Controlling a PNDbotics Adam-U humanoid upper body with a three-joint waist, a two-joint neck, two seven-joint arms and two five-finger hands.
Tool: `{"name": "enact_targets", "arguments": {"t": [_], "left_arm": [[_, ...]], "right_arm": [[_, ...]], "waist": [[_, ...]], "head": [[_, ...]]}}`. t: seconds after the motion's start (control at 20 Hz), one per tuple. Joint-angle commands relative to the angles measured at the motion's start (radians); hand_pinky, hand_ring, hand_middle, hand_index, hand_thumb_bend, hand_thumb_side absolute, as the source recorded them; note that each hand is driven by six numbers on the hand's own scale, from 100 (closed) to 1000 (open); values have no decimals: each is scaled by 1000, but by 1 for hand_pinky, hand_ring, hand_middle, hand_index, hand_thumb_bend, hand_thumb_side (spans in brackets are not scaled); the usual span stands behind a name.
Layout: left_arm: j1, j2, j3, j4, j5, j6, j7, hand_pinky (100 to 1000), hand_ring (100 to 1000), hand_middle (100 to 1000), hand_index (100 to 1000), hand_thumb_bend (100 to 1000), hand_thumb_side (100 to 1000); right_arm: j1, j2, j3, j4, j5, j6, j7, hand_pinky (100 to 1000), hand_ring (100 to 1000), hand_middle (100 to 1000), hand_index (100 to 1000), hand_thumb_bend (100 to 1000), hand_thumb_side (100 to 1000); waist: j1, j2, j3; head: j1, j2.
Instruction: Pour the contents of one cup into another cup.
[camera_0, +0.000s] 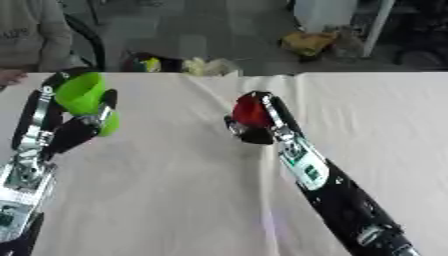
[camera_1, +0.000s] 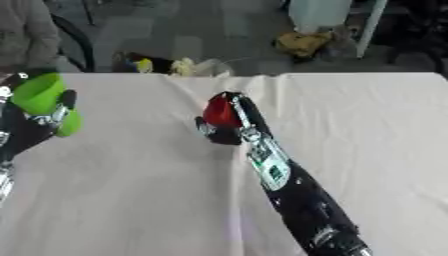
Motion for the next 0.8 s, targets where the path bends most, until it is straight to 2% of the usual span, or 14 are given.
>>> {"name": "enact_targets", "arguments": {"t": [0.05,0.45,0.65,0.8], "left_arm": [[-11,32,15,-29,4,-1,5,268,369,492,752,100,310],[-2,63,22,-48,3,4,-9,261,364,490,751,100,307],[-2,86,26,-56,10,8,-23,260,363,490,751,100,309],[-9,113,23,-56,18,9,-42,258,362,489,750,100,306]], "right_arm": [[-5,-32,1,-86,-64,16,-2,462,330,301,486,100,231],[74,-54,51,-278,-205,50,13,461,330,304,480,100,229],[111,-74,96,-377,-274,73,42,461,330,304,481,100,230],[116,-100,156,-438,-326,88,88,461,330,301,482,100,228]], "waist": [[4,-21,-4],[8,-24,-14],[8,-26,-16],[8,-28,-15]], "head": [[5,-10],[11,-10],[11,-10],[8,-11]]}}
